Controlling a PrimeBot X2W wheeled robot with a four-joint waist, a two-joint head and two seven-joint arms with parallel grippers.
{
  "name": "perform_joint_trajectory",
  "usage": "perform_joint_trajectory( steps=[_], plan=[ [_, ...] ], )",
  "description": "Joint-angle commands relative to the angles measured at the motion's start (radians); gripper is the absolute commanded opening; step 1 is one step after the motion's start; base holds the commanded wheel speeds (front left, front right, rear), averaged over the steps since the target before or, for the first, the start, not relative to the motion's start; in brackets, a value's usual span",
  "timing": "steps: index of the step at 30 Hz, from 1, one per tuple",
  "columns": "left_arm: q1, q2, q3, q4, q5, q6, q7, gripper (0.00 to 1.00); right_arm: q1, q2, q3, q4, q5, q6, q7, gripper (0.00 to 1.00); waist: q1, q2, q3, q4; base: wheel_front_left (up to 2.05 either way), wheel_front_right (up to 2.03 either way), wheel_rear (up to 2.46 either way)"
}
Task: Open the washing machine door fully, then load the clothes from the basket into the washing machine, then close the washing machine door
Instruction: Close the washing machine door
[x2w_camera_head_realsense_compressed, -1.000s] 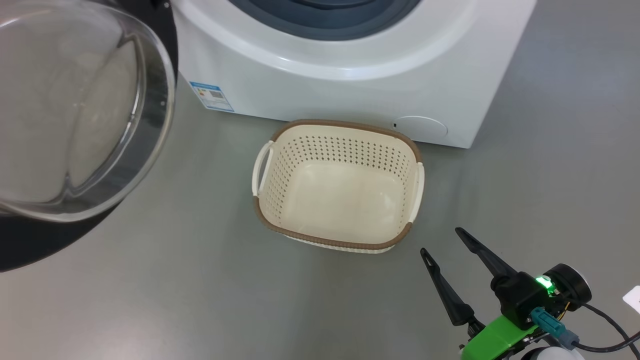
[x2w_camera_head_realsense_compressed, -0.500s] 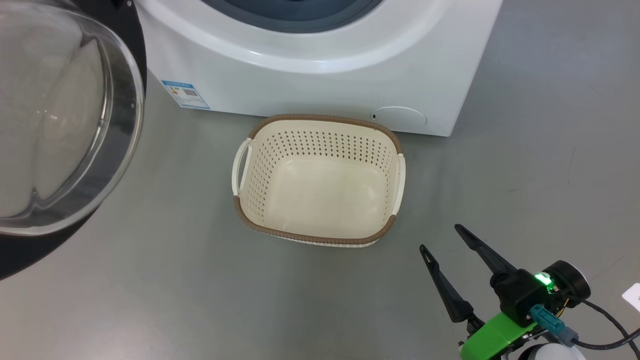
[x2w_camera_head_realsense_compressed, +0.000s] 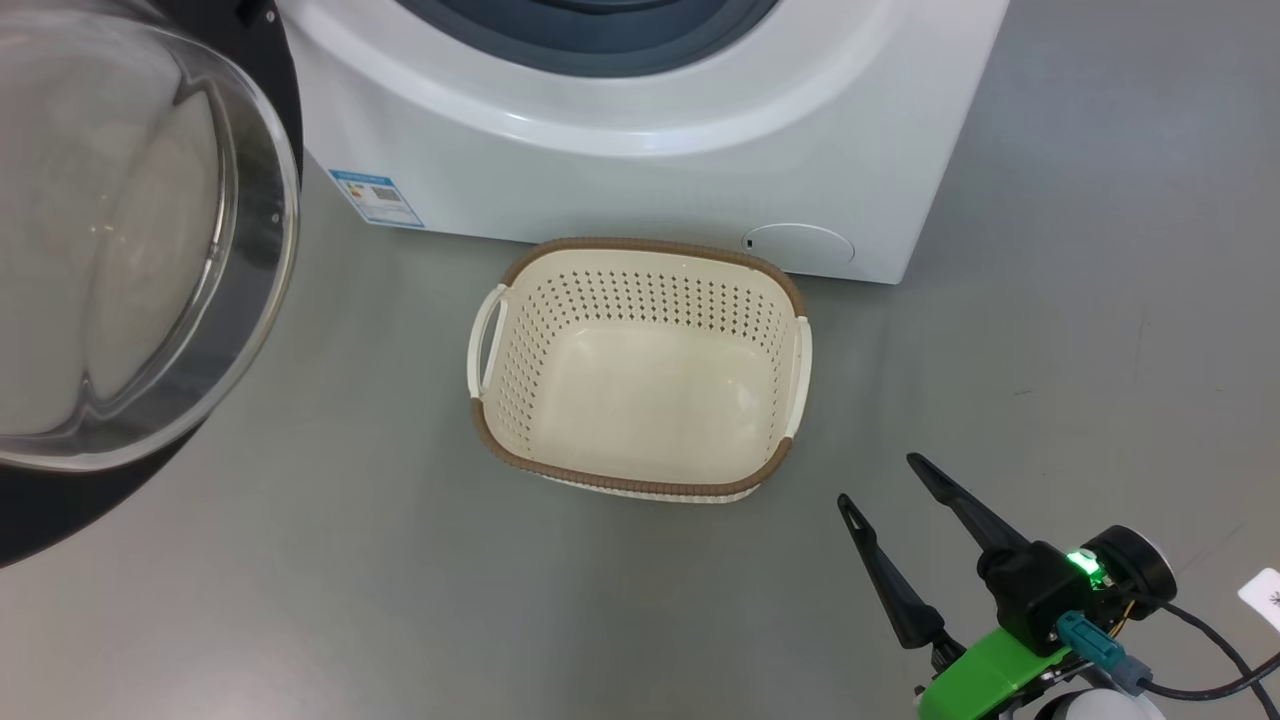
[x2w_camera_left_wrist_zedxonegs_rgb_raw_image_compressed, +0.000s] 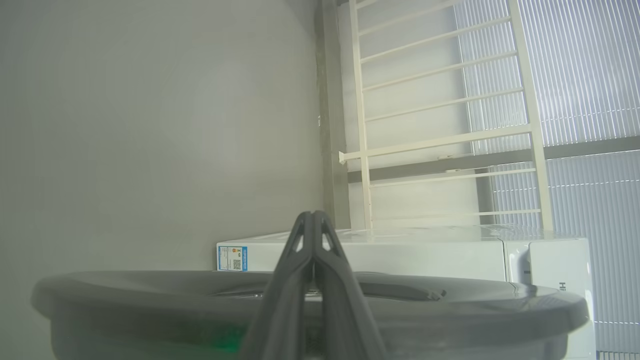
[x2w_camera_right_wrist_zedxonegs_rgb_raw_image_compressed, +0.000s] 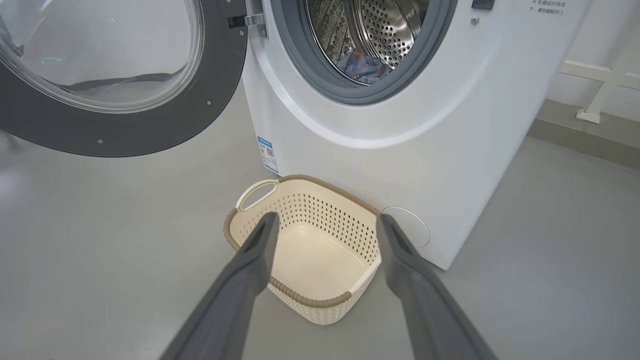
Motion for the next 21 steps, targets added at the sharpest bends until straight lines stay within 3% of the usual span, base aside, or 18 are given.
perform_joint_trajectory(
  steps=[1,21],
  plan=[
    [0.006,0.076,-0.001,-0.016,-0.001,-0.004,0.026,0.0,-0.019,0.009,0.028,-0.018,-0.01,0.002,-0.008,1.0,0.0,0.0,-0.003,-0.001,0.0,0.0,0.0],
    [0.119,0.005,-0.045,-0.138,-0.017,-0.052,0.217,0.0,-0.003,0.041,0.032,0.034,-0.006,0.002,-0.031,1.0,0.0,0.0,-0.079,0.001,0.0,0.0,0.0]
  ],
)
